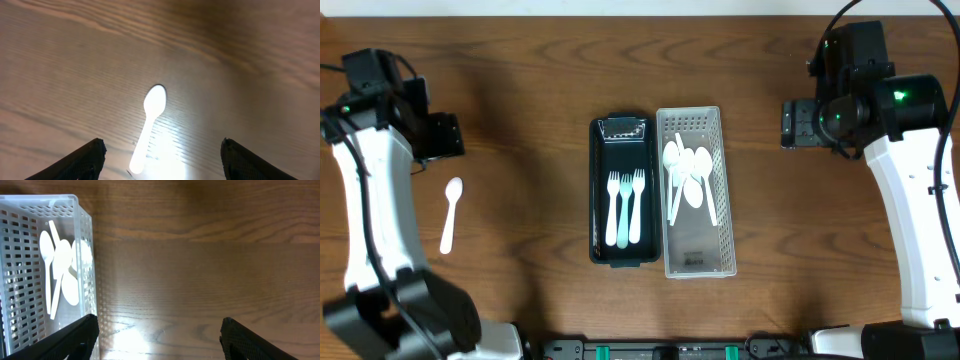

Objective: Pack container
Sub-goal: 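Move the left gripper over the white spoon and grasp it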

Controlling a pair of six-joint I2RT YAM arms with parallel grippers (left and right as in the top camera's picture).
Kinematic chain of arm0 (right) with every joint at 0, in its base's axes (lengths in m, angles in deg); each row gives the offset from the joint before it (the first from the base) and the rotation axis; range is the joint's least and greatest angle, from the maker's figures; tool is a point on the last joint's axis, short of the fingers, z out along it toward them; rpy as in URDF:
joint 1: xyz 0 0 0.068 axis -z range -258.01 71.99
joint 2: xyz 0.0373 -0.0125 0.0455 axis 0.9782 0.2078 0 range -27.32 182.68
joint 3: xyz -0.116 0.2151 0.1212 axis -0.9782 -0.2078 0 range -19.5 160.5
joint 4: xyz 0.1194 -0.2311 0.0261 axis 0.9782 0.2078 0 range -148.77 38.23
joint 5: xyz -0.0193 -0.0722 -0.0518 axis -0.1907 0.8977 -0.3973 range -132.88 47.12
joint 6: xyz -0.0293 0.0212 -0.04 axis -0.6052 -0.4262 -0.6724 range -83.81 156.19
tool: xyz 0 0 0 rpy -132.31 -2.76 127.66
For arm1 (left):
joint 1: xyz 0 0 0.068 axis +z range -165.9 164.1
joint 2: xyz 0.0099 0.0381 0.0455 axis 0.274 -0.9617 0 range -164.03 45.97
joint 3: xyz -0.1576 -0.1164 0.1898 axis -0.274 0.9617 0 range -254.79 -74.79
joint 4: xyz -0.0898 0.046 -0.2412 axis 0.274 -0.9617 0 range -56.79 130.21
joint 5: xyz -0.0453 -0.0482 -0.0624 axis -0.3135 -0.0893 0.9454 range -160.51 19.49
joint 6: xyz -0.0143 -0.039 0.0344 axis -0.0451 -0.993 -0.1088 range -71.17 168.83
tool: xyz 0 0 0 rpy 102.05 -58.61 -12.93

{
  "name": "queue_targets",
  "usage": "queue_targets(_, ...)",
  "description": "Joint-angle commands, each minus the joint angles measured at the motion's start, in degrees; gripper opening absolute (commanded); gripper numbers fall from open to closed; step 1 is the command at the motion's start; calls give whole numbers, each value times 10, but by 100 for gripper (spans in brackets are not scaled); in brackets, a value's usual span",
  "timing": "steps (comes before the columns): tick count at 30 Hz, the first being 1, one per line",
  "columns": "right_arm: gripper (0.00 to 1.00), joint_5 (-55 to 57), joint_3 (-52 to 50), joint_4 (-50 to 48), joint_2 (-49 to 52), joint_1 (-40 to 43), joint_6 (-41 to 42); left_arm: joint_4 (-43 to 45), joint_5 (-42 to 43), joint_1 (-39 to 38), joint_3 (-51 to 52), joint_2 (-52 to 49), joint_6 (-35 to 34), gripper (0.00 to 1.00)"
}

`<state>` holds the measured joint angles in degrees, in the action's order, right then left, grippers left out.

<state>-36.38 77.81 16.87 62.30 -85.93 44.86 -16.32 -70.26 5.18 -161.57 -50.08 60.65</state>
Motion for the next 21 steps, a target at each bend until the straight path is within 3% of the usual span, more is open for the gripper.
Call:
queue_targets(1,82,6,-3,2,5,4,-6,5,21,19,4,-52,56,77)
queue_targets(21,82,6,-3,7,5,4,-6,38,21,44,4,-247,73,77)
